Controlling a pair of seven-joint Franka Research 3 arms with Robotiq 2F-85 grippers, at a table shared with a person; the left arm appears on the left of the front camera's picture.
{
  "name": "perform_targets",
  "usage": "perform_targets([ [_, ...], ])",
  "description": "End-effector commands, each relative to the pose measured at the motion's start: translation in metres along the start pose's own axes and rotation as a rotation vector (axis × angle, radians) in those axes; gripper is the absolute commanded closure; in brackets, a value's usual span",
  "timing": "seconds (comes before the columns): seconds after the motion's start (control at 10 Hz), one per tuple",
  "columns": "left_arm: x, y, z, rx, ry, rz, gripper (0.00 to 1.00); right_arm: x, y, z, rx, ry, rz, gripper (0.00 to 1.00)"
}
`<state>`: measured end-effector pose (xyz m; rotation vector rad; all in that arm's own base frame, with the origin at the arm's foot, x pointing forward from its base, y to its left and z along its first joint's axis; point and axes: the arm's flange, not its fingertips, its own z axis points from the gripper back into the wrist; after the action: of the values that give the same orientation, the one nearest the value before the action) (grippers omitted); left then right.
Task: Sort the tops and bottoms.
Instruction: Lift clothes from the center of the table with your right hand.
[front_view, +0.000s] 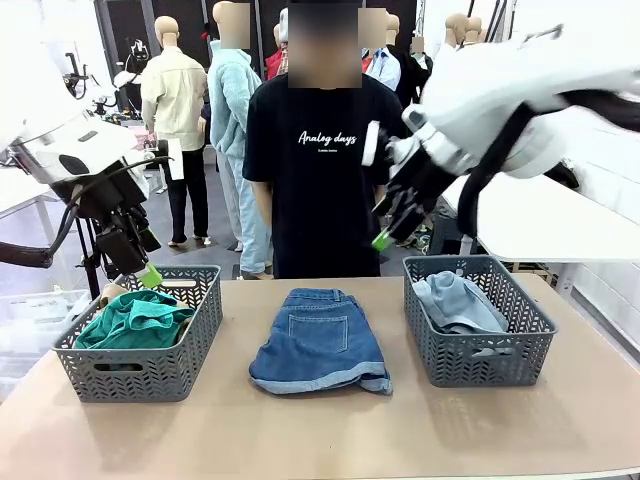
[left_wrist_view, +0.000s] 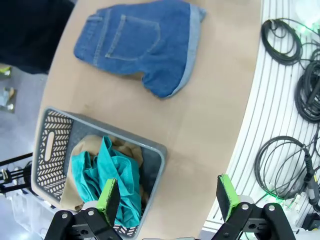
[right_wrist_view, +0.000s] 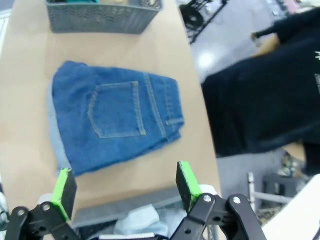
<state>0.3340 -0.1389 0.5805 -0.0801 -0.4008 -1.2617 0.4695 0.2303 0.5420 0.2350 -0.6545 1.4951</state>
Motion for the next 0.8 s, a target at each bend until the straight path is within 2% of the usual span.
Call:
perform_targets([
  [0.0, -0.003, 0.001, 0.002, -0.006, 0.004, -0.005, 0.0, 0.006, -0.029, -0.043, 0.106, 0.005, 0.027, 0.0],
  [0.2, -0.003, 0.001, 0.002, -0.006, 0.004, -0.005, 0.0, 0.008, -0.036, -0.081, 0.171, -0.003, 0.037, 0.0],
  [0.3, -0.003, 0.001, 0.002, -0.006, 0.004, -0.005, 0.0, 0.003, -0.036, -0.101, 0.239, 0.027, 0.034, 0.0],
  [0.4, -0.003, 0.001, 0.002, -0.006, 0.004, -0.005, 0.0, 0.007, -0.022, -0.083, 0.137, 0.025, 0.015, 0.0],
  [0.6, -0.003, 0.001, 0.002, -0.006, 0.004, -0.005, 0.0, 0.007, -0.022, -0.083, 0.137, 0.025, 0.015, 0.0],
  [0.7, -0.003, 0.001, 0.002, -0.006, 0.004, -0.005, 0.0, 0.008, -0.029, -0.097, 0.175, 0.024, 0.013, 0.0],
])
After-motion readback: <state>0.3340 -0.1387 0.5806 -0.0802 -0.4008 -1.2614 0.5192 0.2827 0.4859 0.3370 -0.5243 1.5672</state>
